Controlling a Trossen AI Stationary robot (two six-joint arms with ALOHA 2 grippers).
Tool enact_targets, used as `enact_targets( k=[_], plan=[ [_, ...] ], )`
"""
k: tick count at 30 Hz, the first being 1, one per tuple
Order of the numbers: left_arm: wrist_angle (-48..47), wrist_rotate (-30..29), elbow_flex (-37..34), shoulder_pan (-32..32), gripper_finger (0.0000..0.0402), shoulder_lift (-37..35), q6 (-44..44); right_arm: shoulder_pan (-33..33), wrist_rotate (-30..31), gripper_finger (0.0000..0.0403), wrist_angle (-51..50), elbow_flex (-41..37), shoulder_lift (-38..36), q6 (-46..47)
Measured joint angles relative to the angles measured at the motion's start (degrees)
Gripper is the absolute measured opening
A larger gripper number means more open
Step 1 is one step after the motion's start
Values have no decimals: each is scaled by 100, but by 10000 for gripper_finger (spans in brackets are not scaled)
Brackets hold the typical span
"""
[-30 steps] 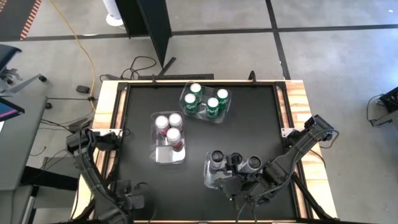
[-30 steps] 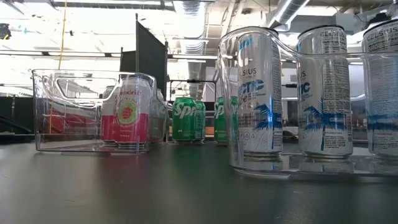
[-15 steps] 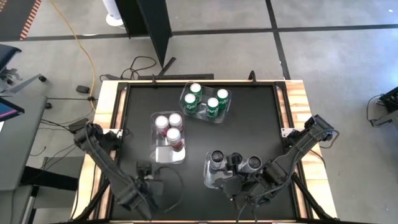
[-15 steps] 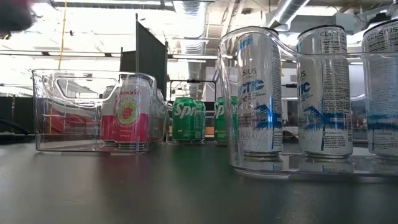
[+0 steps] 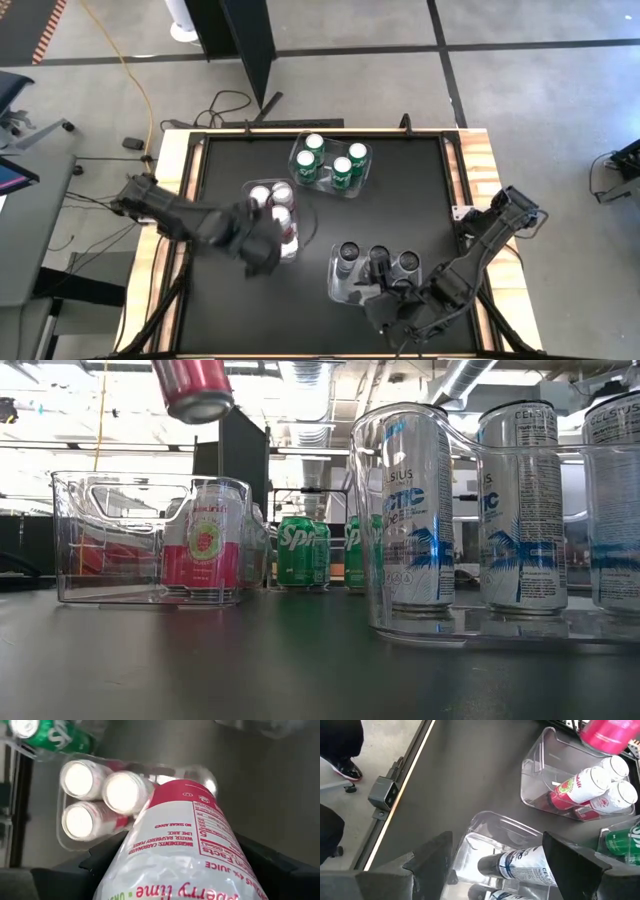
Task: Sort soda cans
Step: Put the pink soda can into the center transparent bin
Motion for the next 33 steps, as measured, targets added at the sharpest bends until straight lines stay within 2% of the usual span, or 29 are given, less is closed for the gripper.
enact_targets(
  k=[6, 8, 12, 25, 30, 33],
  plan=[
    [-1, 794, -1, 925, 302, -2, 306, 95, -1, 326, -85, 0, 1, 267],
    [12, 1030, -3, 1065, 302, -2, 517, 148, 0, 326, -110, 0, 1, 369],
    [34, 1125, -52, 1083, 302, -10, 784, 250, 0, 326, -139, -1, 1, 442],
    [206, 1171, -2086, 1010, 302, -176, 907, 339, 72, 326, -120, 0, 1, 534],
    [1132, 1164, -2907, 1219, 302, -520, 940, 341, 139, 326, -111, 0, 1, 538],
    [1375, 1145, -3310, 1397, 302, -708, 946, 335, 144, 326, -111, 0, 1, 538]
  ],
)
